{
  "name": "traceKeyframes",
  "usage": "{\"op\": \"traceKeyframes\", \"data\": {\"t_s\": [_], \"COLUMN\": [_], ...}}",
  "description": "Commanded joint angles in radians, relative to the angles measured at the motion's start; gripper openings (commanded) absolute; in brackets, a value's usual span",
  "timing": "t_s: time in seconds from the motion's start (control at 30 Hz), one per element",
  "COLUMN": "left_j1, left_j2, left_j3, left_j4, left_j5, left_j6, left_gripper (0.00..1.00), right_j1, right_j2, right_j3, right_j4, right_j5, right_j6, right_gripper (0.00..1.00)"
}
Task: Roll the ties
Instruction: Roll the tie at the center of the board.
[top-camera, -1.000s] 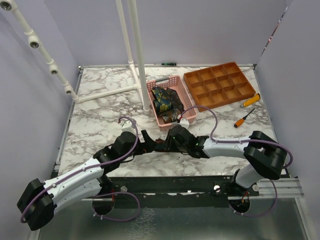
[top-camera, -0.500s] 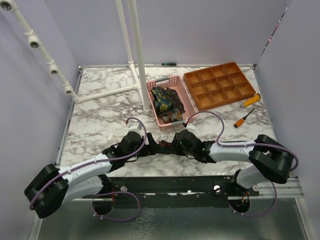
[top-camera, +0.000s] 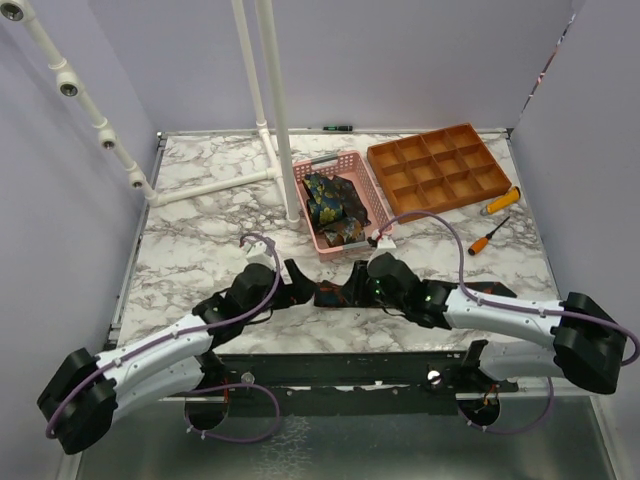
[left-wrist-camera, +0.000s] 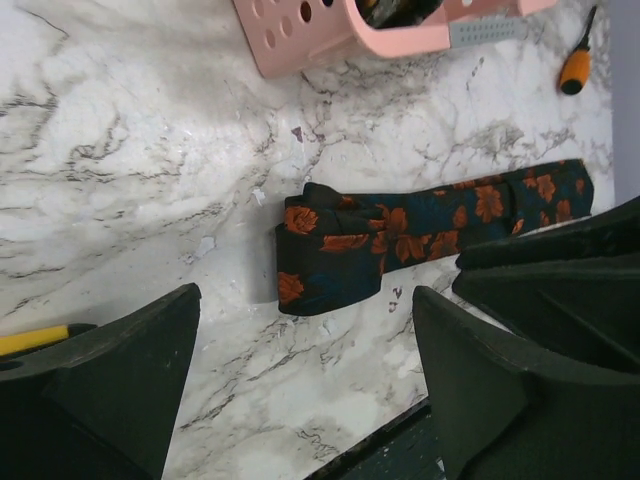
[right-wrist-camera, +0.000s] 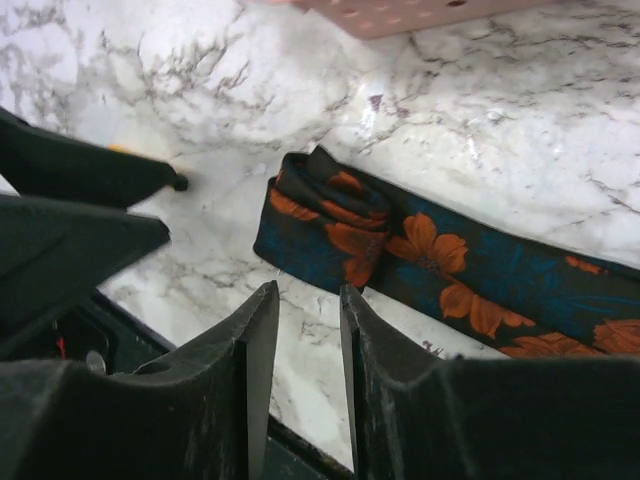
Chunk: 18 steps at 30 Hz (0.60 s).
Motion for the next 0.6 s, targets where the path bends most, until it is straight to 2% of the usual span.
{"op": "traceKeyframes", "data": {"t_s": [0.0, 0.17, 0.3, 0.57], "left_j1": [0.008, 0.008, 0.008, 0.008], "left_j2": [-0.17, -0.43, -0.566, -0.582], "left_j3": [-0.043, -0.112, -0.108, -0.057], "left_j4": [-0.147, -0.257, -0.36, -0.464], "left_j5": [-0.147, -0.229, -0.272, -0.279], "left_j6": [-0.114, -0.238, -0.248, -0.201], "left_gripper": [0.86, 0.83, 0.82, 0.82], "right_j1": [0.079, 0.197, 0.233, 0.232], "right_j2": [0.012, 0.145, 0.3, 0.487], "right_j3": [0.011, 0.008, 0.057, 0.174], "right_j4": [-0.035, 0.048, 0.074, -0.032], "right_j5": [-0.059, -0.01, 0.068, 0.297], "right_j6": [-0.087, -0.02, 0.042, 0.153], "right_gripper": [0.32, 0.29, 0.26, 0.22]}}
